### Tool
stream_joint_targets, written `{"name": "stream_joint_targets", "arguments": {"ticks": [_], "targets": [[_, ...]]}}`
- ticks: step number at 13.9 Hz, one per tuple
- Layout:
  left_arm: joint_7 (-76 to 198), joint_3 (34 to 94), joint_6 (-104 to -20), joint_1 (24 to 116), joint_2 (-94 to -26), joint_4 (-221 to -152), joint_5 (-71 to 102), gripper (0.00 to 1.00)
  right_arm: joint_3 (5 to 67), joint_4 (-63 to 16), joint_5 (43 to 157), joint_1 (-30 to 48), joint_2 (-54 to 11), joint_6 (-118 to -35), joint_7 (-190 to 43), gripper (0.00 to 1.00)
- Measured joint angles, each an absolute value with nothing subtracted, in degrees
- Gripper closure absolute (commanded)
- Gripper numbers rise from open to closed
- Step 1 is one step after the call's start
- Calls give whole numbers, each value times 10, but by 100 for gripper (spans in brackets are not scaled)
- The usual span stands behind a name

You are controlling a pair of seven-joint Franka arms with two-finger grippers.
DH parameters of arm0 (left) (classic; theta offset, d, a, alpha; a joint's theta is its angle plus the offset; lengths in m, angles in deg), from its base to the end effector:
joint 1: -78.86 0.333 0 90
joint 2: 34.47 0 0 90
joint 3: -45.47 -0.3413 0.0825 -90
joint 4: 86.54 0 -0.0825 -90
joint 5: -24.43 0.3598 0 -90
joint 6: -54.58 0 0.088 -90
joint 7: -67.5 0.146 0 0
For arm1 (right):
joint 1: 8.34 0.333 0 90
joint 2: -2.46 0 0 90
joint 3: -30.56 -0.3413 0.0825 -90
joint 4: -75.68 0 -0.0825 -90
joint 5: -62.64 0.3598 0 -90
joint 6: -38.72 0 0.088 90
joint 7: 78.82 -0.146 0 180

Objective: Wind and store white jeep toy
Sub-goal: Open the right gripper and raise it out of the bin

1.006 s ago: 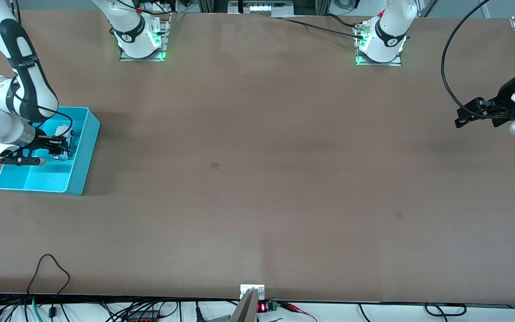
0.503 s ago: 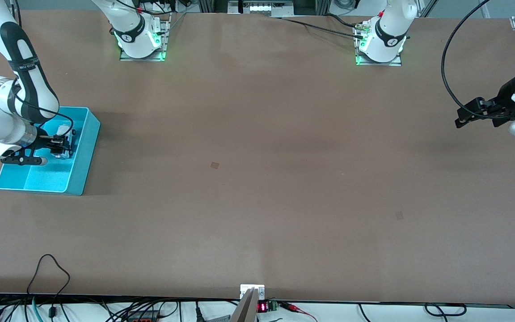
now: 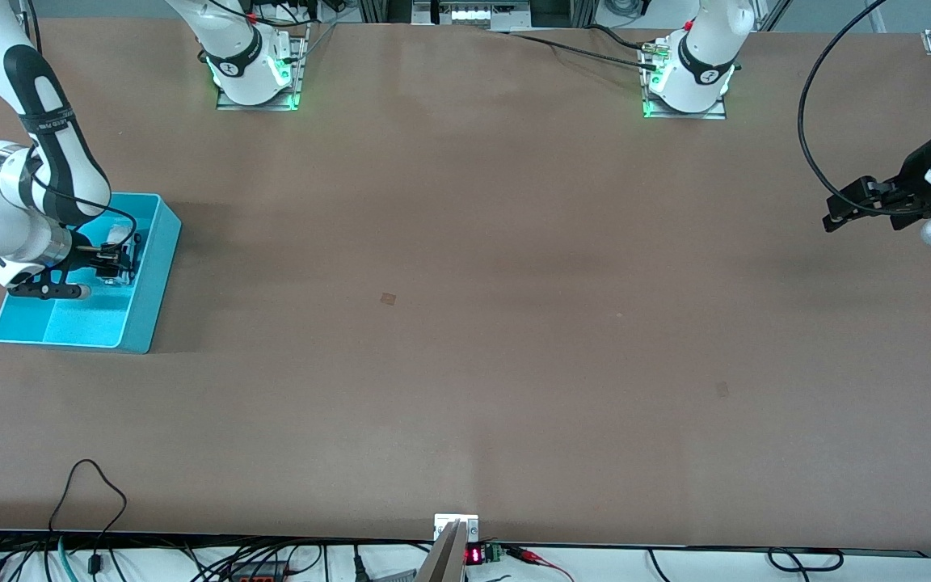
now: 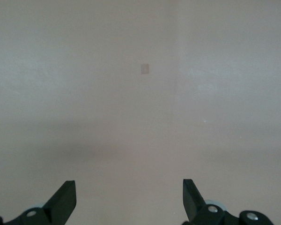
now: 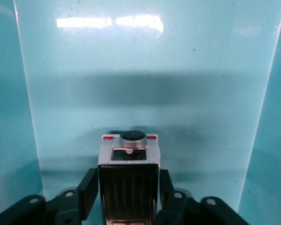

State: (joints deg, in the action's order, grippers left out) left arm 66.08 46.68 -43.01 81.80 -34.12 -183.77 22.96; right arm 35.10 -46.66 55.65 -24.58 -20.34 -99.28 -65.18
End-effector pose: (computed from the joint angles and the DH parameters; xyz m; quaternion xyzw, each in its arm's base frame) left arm 0.5372 0.0128 0.5687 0.9995 0.0291 0.0062 0.0126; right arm 0.5138 -0.1995 0.2127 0.9966 -0.0122 -0.0752 0.0326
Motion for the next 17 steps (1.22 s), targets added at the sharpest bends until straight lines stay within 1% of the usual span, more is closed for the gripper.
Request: {"name": "stream_joint_targets", "arguments": {"ticks": [5,9,12,14,17], "targets": [[661,467,-431,818,-341,-1838,230,0,350,-464,556,-246,-196,-987,-652,0],[661,467,-431,818,-341,-1838,230,0,343,-458,560,-245,-152,-924,-652,0],[661,467,-431,818,-341,-1838,230,0,330,-429,583,-245,-100,-829,-651,0],[661,466,-431,819,-341,-1838,230,0,308,-382,586,-244,-74,-746,-651,0],[661,466,-431,819,-341,-1838,230,0,277,-289,594,-238,-57,-633,-651,0]]}}
